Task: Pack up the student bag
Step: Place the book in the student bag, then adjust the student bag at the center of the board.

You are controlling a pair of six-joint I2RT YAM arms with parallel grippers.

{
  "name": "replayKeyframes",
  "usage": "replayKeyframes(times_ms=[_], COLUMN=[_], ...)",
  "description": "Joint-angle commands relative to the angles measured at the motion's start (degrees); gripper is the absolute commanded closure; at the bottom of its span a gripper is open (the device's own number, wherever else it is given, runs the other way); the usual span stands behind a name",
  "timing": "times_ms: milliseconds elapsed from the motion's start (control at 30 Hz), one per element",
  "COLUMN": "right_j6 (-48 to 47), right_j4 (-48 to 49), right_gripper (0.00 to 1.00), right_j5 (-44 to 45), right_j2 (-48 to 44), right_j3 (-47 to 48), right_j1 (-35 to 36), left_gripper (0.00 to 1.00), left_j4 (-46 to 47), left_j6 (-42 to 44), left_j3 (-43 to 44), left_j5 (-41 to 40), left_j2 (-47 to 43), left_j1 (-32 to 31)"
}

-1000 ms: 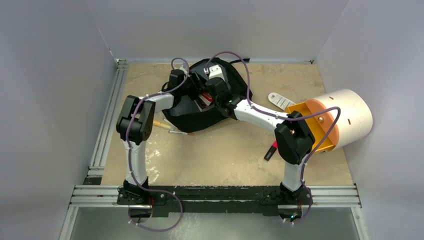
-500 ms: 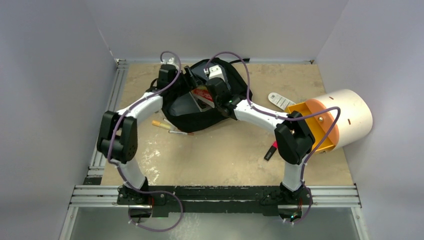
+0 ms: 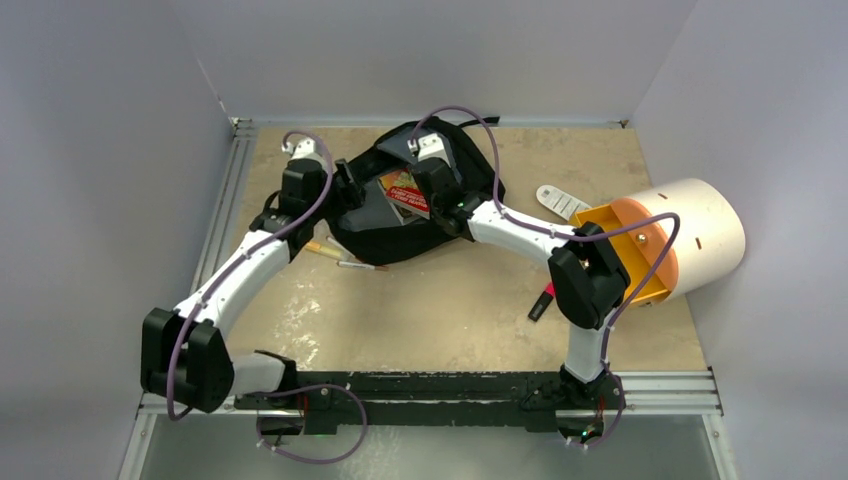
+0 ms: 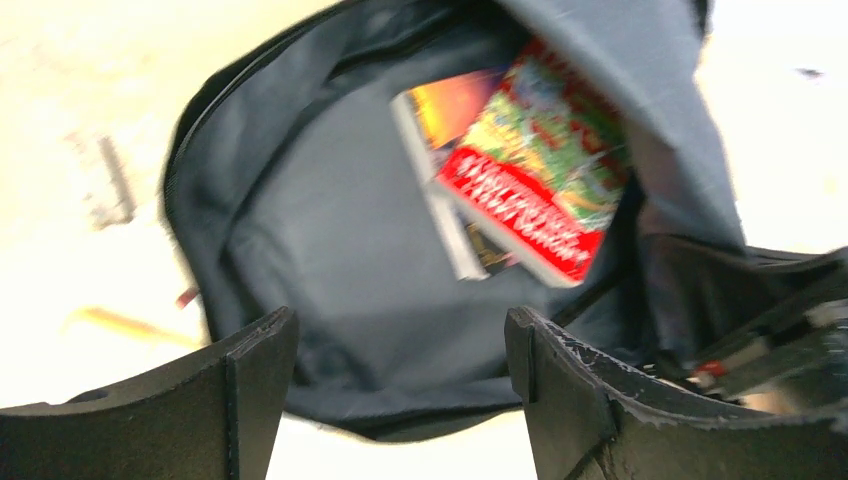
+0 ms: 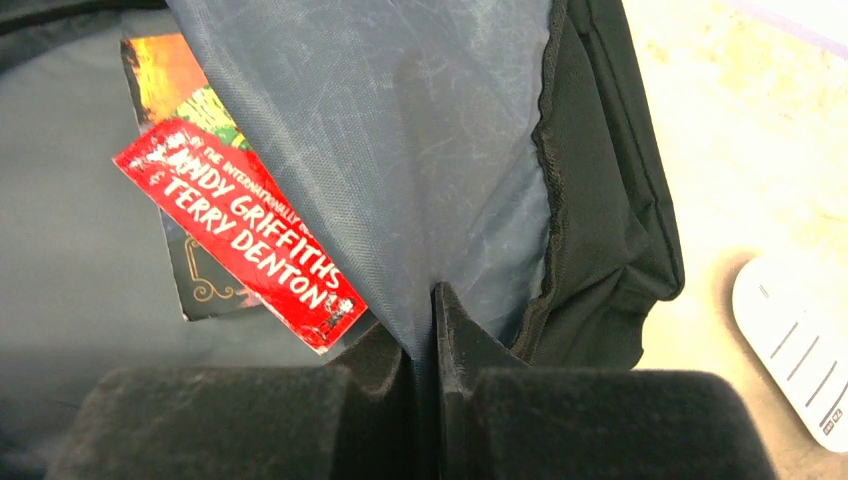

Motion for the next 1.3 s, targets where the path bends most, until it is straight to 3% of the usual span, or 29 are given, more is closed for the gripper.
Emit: replayKeyframes(times_ms=[0, 300, 867, 1100, 1267], right_j6=[1.0, 1.4, 0.2, -2.2, -4.8], right_j4=[2.2, 0.5, -4.3, -2.7, -4.5], right_gripper=[1.0, 1.0, 1.0, 0.99, 0.8], right_j5=[0.6, 6.1, 7.4, -0.9, -12.1], right_j2=[-4.5, -6.0, -14.0, -13.2, -12.4], right_j3=[-1.1, -4.3, -9.7, -10.0, -9.5], right_j1=[0.7, 0.6, -5.9, -6.1, -6.0], left_gripper=[0.26, 0.27, 0.28, 0.29, 0.3], left_j4=[-8.3, -13.2, -9.8, -8.7, -8.7], left_j6=[2.4, 1.1, 0.0, -0.7, -0.8], left_j3=[-2.5, -6.7, -3.0, -4.6, -6.4], left_j5=[-9.2, -14.5, -7.9, -4.3, -3.3], left_j2=[-4.2, -9.6, -6.0, -5.4, -6.0], left_j1=[0.3, 0.3, 0.3, 0.3, 0.3])
